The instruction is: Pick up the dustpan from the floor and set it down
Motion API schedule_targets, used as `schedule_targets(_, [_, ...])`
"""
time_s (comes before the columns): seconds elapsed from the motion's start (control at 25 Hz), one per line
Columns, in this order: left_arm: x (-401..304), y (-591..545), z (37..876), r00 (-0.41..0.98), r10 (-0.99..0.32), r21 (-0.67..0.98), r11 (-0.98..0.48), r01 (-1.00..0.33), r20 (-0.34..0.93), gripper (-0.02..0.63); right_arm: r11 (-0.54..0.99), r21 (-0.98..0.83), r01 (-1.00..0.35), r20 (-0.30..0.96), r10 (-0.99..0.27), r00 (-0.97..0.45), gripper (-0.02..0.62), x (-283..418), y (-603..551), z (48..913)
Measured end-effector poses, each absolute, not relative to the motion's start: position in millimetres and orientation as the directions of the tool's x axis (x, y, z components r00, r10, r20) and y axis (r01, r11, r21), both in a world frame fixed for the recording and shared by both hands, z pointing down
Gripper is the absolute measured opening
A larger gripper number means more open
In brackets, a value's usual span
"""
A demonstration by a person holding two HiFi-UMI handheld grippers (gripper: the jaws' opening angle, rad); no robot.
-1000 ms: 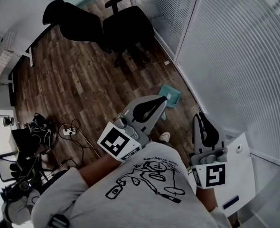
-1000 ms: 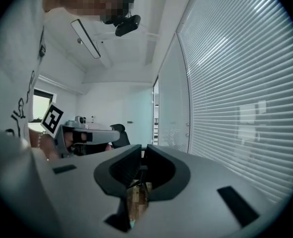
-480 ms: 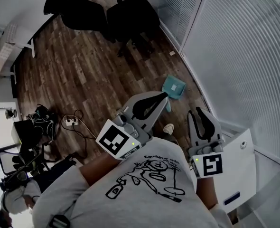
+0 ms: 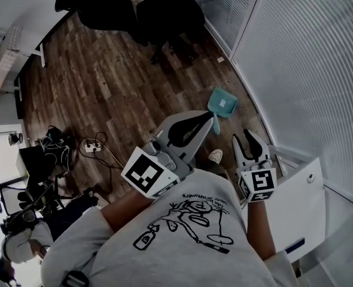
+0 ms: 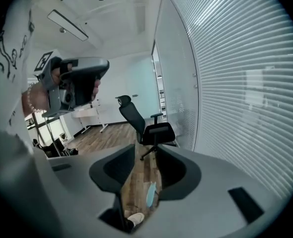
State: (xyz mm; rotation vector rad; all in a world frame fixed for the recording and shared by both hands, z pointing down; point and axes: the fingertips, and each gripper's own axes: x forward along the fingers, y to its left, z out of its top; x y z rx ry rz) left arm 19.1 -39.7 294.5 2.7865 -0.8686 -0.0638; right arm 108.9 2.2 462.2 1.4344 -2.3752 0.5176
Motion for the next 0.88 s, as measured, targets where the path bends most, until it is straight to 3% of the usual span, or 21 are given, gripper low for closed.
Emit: schedule_targets(0.88, [4.1,-37.2,304.7,0.814,-0.578,0.238,-0.785,-0.572,0.048,0.002,0.488,-0.195,-0.851,0.601,-0.626,-0.497,0.12,83.3,2.7,576.4])
